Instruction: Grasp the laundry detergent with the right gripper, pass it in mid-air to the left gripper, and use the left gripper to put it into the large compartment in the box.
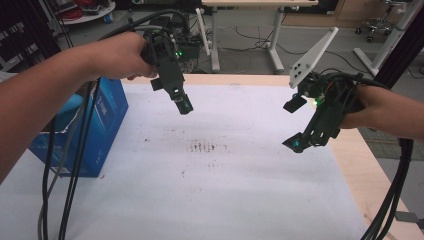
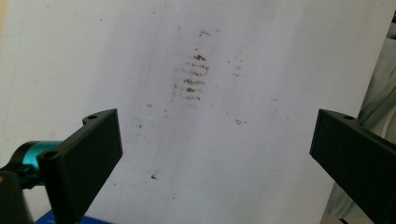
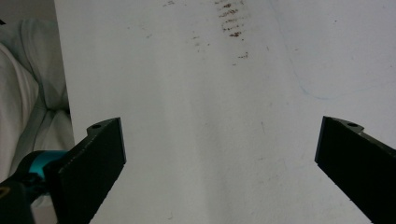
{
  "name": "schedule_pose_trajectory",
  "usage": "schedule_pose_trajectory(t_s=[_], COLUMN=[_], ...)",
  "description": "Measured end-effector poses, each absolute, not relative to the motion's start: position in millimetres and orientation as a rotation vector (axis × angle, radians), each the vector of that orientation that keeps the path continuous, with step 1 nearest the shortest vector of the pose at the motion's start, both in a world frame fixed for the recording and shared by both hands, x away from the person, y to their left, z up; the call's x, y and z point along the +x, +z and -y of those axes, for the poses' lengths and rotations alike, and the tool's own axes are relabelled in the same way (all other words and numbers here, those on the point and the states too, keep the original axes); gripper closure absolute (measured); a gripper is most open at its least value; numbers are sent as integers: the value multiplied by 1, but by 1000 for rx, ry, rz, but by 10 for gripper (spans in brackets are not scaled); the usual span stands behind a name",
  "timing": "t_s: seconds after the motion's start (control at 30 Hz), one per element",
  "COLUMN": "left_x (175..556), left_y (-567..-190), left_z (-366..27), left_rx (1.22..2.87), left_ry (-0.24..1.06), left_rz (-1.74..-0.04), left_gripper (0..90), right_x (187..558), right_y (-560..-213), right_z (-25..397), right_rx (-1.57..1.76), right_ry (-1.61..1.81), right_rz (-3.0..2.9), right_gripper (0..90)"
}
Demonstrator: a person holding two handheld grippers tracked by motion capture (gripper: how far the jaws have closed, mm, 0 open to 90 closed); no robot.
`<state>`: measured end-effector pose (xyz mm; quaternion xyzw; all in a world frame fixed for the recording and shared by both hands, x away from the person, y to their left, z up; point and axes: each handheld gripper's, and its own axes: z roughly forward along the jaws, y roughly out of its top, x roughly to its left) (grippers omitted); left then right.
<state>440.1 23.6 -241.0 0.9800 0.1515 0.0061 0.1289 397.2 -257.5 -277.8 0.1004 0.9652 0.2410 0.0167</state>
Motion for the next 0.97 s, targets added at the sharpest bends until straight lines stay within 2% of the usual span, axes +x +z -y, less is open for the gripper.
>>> schedule_pose_trajectory(t_s=[0.97], left_x=[440], left_y=[-256], left_z=[-18], left_rx=[2847], left_ry=[-16], left_rz=[-394], left_gripper=[23], right_x=[396], right_y=[-287], right_z=[246], right_rx=[299], right_ry=[740], right_rz=[-3026], right_gripper=[12])
